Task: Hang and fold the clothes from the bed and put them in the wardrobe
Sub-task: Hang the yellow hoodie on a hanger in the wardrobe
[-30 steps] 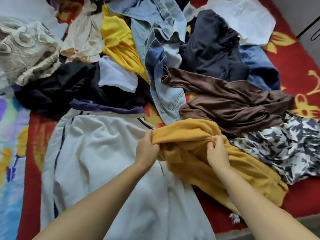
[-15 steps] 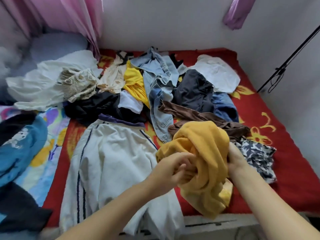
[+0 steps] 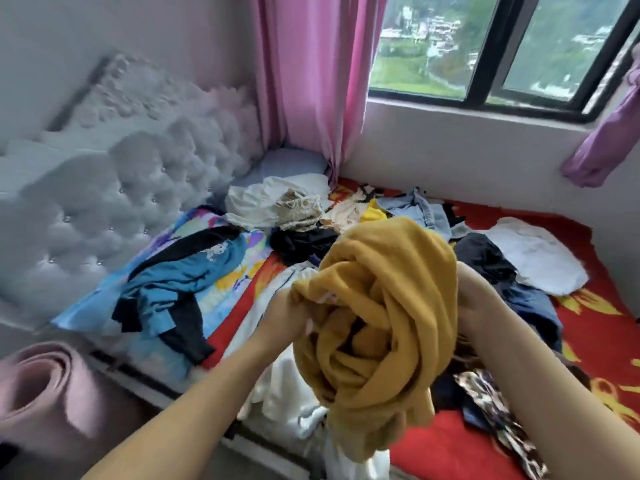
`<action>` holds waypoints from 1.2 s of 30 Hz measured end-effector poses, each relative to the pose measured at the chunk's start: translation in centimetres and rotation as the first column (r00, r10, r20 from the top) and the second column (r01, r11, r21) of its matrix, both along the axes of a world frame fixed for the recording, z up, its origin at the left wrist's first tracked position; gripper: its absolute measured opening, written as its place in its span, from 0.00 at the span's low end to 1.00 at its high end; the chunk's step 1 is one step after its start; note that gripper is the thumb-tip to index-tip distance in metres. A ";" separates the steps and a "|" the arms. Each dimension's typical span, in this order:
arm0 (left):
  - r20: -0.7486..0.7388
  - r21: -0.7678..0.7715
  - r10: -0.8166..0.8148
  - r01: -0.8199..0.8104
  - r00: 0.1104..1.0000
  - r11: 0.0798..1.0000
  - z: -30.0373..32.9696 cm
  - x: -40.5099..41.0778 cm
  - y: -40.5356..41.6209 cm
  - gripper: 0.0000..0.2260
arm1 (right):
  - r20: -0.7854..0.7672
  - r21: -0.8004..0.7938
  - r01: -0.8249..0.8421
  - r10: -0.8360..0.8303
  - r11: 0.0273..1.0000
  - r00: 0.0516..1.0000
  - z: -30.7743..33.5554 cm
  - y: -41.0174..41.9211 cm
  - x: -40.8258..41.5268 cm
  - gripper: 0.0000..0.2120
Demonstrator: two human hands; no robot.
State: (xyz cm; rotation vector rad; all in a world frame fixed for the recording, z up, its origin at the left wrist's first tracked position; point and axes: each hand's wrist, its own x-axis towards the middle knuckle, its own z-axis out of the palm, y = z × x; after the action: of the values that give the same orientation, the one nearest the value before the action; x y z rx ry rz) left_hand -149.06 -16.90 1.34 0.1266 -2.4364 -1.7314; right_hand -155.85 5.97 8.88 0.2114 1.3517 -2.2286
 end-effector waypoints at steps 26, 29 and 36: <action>-0.107 -0.885 0.918 -0.458 0.381 0.087 10.6 68.1 -31.0 0.08 | -0.704 0.706 -0.151 0.665 0.692 -0.247 2.6 -46.7 45.6 0.14; -0.275 -0.881 0.947 -0.438 0.168 -0.178 11.9 72.2 -34.7 0.01 | -0.662 0.704 -0.086 0.608 0.705 -0.438 6.6 -50.0 48.9 0.12; -0.166 -0.310 0.985 -0.946 -0.042 -0.093 13.9 72.6 -41.6 0.07 | -0.310 0.813 0.219 0.719 0.540 -0.621 8.0 -57.6 50.7 0.11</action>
State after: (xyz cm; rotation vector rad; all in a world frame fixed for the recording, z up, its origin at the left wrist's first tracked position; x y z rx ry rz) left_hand -76.50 -58.50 15.26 1.5832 -1.5411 -0.4840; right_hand -105.10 -51.60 16.91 -2.4361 2.0530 -0.2825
